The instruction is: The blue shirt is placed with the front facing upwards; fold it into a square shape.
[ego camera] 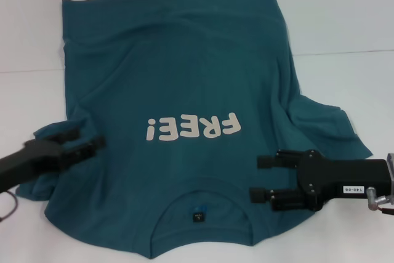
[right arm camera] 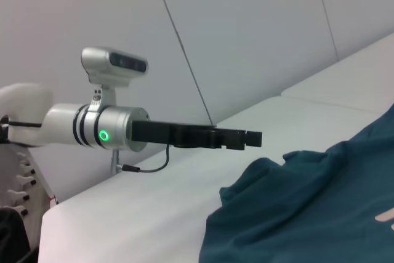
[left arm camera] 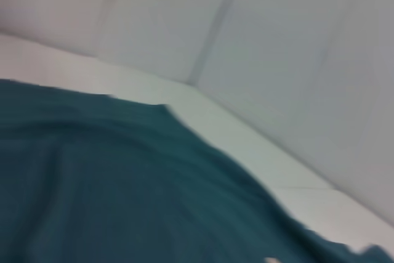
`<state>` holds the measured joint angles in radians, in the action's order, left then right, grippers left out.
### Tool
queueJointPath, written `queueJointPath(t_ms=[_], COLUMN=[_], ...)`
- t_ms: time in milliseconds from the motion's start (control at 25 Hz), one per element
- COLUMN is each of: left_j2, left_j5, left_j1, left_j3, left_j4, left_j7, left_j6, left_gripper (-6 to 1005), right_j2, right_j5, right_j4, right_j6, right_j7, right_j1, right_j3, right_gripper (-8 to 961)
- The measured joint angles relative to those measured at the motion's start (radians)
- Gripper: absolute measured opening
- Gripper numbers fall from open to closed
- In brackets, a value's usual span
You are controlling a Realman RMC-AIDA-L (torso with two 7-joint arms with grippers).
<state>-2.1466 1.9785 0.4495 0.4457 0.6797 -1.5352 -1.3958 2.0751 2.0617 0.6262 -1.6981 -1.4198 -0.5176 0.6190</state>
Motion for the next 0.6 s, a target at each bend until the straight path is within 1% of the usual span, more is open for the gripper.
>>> queueJointPath(t_ms=[280,600], left_j2=[0.006,0.007], left_j5=[0.003,0.034], left_j1=[-0.013,-0.009], left_j3=[-0.042,-0.038], left_j4=[0.001,-0.001], left_j7=[-0.055,-0.064], left_j6=[0.150,0.260], left_gripper=[792,782], right_j2=[0.009,0.009], right_j5=[-0.017,-0.020], right_j4=[-0.009,-0.030], right_j6=[0.015,0.026], right_j7=[-0.002,-0.003], right_j1=[-0.006,-0.006], right_j3=[-0.007,-0.007], right_gripper=[914,912])
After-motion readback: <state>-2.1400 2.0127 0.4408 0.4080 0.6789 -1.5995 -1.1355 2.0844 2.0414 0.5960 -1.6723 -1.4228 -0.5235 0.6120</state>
